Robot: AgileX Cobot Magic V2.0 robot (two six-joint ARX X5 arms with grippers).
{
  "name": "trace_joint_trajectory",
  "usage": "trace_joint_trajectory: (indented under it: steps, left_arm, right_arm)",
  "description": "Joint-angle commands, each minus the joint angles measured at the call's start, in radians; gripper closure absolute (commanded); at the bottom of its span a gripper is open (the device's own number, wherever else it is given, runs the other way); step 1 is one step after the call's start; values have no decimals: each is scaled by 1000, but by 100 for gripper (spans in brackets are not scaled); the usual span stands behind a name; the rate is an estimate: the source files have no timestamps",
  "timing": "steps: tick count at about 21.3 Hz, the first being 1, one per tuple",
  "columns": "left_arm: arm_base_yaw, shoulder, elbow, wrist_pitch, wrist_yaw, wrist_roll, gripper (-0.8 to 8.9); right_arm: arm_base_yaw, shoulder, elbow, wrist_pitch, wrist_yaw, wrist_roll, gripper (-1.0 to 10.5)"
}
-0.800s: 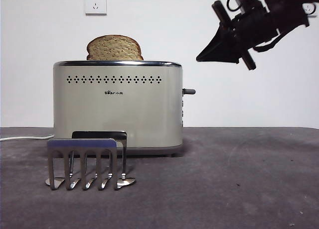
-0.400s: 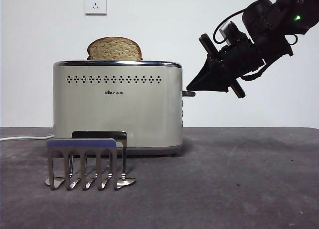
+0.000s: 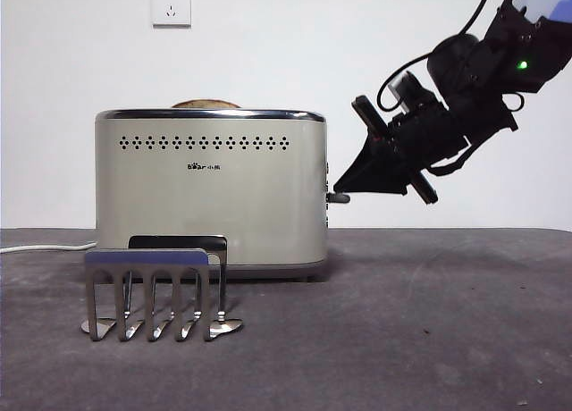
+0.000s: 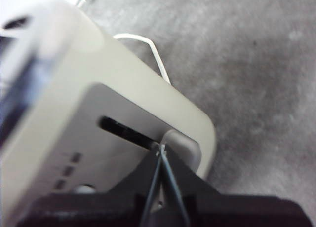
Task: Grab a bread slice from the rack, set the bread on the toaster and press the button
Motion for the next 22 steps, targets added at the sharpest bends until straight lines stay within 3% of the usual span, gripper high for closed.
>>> trace_joint_trajectory:
  steps: [1,15,22]
  left_arm:
    - [-2,-2,1,-6,0,-10,463]
    - [-2,-2,1,-18,0,-10,464]
    - [-2,-2,1,-38,0,-10,468]
  right_arm:
    - [3,53,-14,-55,24,-36,959]
    - [2,51,-12,-32,21,-31,958]
    - [-2,-222,5,-46,24,-34,958]
